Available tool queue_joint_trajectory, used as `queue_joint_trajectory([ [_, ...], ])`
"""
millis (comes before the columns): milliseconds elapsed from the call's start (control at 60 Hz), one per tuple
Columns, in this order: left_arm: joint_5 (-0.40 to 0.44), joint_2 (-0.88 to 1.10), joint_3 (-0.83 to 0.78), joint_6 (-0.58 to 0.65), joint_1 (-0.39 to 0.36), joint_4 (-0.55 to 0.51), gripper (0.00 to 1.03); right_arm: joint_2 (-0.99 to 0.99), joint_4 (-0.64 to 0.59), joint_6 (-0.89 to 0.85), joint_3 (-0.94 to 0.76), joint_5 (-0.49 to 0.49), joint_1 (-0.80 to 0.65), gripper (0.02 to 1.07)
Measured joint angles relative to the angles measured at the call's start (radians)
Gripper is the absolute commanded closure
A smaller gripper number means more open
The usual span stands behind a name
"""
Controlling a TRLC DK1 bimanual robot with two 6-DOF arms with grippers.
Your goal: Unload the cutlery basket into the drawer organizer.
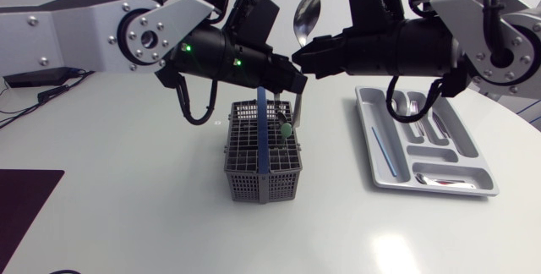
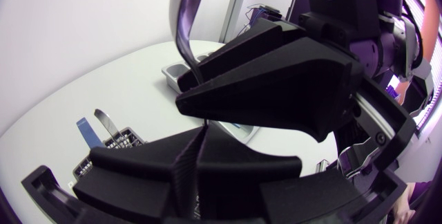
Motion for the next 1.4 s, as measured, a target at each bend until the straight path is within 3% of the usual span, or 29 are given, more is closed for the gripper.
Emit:
queue_joint_trajectory([
  [100,0.0,0.0,0.0,0.0,0.0,0.0,0.82,0.0,0.0,0.0,0.0,0.0,0.0,1.01],
  [500,0.0,0.0,0.0,0.0,0.002,0.0,0.81,0.0,0.003,0.0,0.0,-0.008,0.006,1.01],
  [567,0.003,0.0,0.0,0.0,0.004,0.0,0.7,0.0,0.003,0.001,0.0,-0.009,0.007,1.01],
  [717,0.004,0.0,0.0,0.0,0.007,0.0,0.28,0.0,0.003,0.003,0.0,-0.008,0.005,1.01],
  [817,0.004,-0.003,0.0,0.0,0.013,0.0,0.14,0.0,-0.002,0.003,0.0,-0.018,-0.009,1.01],
  [1083,-0.019,-0.066,0.0,0.015,0.037,0.0,0.1,-0.003,-0.041,-0.015,0.0,-0.061,-0.139,1.01],
  [1400,-0.061,-0.158,-0.044,0.081,0.127,0.0,0.1,0.105,-0.169,-0.137,0.033,-0.077,-0.453,1.01],
])
